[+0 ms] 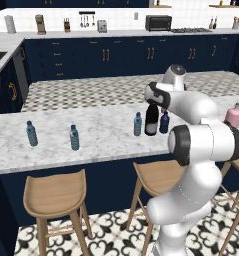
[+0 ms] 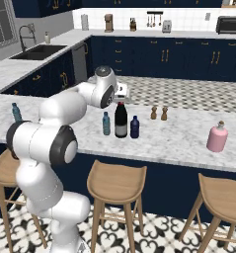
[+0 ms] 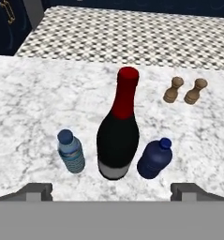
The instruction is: Move the plastic bottles in the middle to the plastics group, and the glass bottles in the middle to the glass group.
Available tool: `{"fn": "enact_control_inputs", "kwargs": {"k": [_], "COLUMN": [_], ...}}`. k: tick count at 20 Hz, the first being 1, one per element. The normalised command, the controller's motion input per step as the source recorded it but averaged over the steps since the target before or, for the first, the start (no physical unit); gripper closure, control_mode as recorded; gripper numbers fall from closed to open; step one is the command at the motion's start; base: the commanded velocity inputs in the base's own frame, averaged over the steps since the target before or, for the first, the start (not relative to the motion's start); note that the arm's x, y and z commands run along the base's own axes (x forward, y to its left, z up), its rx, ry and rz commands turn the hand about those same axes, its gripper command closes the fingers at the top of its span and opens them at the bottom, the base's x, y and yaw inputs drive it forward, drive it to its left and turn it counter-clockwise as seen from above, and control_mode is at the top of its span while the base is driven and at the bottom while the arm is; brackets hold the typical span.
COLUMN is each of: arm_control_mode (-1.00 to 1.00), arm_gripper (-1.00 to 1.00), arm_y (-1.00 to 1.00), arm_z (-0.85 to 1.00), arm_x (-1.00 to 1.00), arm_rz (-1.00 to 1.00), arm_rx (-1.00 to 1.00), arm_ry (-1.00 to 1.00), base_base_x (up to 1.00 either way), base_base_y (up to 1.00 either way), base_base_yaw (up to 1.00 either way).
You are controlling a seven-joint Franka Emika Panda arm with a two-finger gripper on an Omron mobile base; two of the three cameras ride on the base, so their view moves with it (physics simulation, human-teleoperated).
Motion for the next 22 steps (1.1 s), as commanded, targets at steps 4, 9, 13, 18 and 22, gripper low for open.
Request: {"fn": "enact_control_inputs", "kwargs": {"k": [4,9,13,18,22], "arm_control_mode": [-1.00,-1.00,-1.00,-1.00,-1.00], "arm_gripper": [-1.00,-1.00,-1.00,-1.00,-1.00], "arm_y": [-0.03,0.00,-0.01,-0.12,-0.12], "arm_z": [-0.37,-0.24,-0.14,-0.09,-0.02], "arm_x": [0.08,0.15,0.35,0.29,0.25], "arm_rz": [0.00,0.00,0.00,0.00,0.00], "arm_rx": [0.00,0.00,0.00,0.00,0.03], "arm_ry": [0.00,0.00,0.00,0.00,0.05], "base_base_x": [0.00,0.00,0.00,0.00,0.00], "base_base_y": [0.00,0.00,0.00,0.00,0.00], "base_base_yaw": [0.00,0.00,0.00,0.00,0.00]}}
